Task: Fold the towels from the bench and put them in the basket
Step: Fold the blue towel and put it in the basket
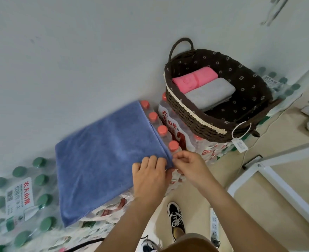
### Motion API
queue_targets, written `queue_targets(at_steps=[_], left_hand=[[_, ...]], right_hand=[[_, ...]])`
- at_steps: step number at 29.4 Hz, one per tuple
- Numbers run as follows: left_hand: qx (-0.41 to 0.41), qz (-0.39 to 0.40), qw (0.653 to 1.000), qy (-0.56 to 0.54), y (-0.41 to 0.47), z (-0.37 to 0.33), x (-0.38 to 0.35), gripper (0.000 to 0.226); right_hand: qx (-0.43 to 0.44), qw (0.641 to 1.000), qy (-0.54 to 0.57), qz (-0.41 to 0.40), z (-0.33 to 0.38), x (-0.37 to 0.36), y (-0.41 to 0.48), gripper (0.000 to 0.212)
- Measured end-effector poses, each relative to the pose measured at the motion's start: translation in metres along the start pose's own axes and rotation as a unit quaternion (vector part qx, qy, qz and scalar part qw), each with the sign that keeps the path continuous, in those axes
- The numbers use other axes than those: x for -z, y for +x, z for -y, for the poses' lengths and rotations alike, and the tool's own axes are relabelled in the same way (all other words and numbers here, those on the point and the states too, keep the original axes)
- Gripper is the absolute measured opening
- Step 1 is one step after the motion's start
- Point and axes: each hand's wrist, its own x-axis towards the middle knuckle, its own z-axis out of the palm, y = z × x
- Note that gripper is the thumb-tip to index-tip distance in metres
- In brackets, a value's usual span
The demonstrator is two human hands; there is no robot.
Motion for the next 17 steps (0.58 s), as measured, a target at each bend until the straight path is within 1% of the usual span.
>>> queue_targets(at_steps=[3, 6, 8, 10, 14, 17], left_hand=[[-0.002, -0.008, 0.998, -0.054, -0.001, 0.002, 0.001, 0.016], [0.033, -0.021, 0.989, -0.143, 0.000, 0.005, 0.012, 0.012], [0.046, -0.033, 0.985, -0.161, 0.001, 0.006, 0.021, 0.010], [0.021, -0.056, 0.988, -0.145, 0.002, 0.004, 0.026, 0.010], [-0.064, -0.091, 0.987, -0.116, 0.001, -0.001, 0.020, 0.010], [-0.090, -0.095, 0.984, -0.121, -0.003, 0.001, 0.015, 0.007]], right_hand=[[-0.010, 1.000, 0.006, 0.004, 0.001, 0.004, 0.000, 0.011], [-0.023, 1.000, 0.011, 0.016, 0.003, 0.007, -0.002, 0.010], [-0.027, 0.999, 0.005, 0.016, 0.006, 0.006, -0.002, 0.010], [-0.032, 0.999, 0.012, 0.020, 0.010, 0.005, -0.003, 0.010], [-0.042, 0.997, 0.034, 0.051, 0.023, 0.006, -0.008, 0.011], [-0.047, 0.997, 0.036, 0.058, 0.027, 0.007, -0.008, 0.013]])
